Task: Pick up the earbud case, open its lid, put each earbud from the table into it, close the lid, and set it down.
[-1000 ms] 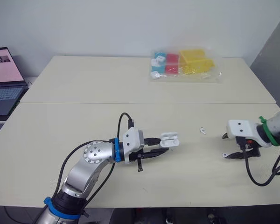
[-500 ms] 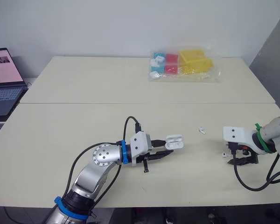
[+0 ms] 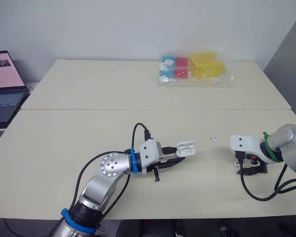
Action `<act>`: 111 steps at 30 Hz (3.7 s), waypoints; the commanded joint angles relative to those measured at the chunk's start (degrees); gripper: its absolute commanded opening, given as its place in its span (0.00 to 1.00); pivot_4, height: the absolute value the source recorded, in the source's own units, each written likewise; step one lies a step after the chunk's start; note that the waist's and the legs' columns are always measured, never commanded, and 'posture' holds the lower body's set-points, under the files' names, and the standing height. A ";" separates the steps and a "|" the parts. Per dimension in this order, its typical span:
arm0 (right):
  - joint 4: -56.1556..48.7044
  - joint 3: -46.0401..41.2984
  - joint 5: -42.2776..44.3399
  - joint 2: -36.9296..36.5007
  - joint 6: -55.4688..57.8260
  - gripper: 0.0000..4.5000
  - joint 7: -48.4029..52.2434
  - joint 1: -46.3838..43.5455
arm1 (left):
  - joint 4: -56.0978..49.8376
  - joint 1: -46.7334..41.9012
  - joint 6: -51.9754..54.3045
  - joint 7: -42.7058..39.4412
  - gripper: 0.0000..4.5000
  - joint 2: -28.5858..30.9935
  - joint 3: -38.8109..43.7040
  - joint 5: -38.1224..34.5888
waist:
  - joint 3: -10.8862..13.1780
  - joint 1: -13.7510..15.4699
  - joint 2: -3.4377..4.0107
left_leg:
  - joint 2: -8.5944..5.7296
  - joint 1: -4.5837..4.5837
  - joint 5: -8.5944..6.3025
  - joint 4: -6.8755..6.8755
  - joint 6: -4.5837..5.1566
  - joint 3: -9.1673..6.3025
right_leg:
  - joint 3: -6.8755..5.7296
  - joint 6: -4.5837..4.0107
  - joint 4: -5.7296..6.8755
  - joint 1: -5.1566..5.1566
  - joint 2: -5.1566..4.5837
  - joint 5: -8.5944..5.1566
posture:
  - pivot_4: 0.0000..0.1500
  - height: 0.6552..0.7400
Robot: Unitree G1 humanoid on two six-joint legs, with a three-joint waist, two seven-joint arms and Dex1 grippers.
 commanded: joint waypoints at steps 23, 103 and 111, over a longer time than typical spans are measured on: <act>-1.47 -4.59 2.06 -2.41 -3.13 0.09 1.05 -2.26 | 0.03 -0.28 -1.55 -0.04 0.17 -0.25 0.19 -0.55 | 0.00 -0.01 0.01 | -0.01 0.01 0.00 0.01 0.00 0.01 | 0.00 -0.01 0.03 0.00 0.01 0.01 | 1.00 1.00; -20.38 -18.25 26.10 43.62 -24.81 0.64 -44.02 14.34 | -2.98 -11.84 18.72 5.44 0.17 -2.01 10.43 -15.06 | -0.03 -0.06 0.00 | 0.00 0.13 0.01 0.04 0.00 -0.14 | 0.02 -0.12 -0.02 0.25 0.17 0.10 | 1.00 1.00; -25.13 -23.11 30.03 39.57 -22.24 0.80 -42.72 15.43 | -2.69 -11.12 18.03 5.64 0.17 -1.58 10.18 -14.09 | -0.03 -0.03 0.00 | -0.01 0.12 0.01 0.04 -0.01 -0.15 | 0.01 -0.12 -0.03 0.25 0.15 0.10 | 1.00 1.00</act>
